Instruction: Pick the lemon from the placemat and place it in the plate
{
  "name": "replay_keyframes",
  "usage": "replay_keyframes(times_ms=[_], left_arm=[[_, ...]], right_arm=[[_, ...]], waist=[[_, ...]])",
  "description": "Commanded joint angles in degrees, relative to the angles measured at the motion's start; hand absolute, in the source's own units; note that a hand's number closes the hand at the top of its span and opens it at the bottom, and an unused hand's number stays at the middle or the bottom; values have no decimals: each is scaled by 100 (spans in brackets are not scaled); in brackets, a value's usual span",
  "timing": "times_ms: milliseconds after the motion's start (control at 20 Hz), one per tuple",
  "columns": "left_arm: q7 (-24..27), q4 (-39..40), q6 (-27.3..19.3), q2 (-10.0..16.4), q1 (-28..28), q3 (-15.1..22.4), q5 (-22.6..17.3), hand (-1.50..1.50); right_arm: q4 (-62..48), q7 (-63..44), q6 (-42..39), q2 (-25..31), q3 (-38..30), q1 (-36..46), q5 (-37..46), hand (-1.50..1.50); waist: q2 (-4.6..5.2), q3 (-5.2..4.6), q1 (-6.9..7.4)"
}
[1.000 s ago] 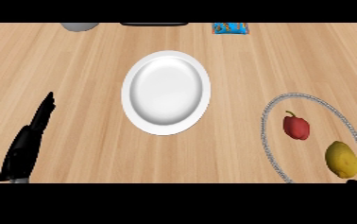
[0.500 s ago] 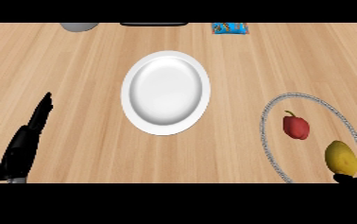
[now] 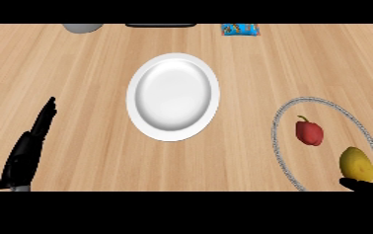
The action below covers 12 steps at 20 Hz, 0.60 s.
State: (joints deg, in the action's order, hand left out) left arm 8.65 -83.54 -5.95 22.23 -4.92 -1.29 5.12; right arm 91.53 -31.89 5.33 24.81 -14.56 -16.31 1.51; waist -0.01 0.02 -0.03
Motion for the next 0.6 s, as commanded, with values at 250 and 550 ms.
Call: replay_keyframes(times_ms=[250,550], left_arm=[[-376,-340,369,-139,15,-285,175,0],[-308,-541,400,-279,-116,-270,332,0]], right_arm=[[-635,312,-79,-529,1,548,490,-150],[-926,686,90,-515,-290,993,576,150]], waist=[[-1,-2,11],[0,-2,20]])
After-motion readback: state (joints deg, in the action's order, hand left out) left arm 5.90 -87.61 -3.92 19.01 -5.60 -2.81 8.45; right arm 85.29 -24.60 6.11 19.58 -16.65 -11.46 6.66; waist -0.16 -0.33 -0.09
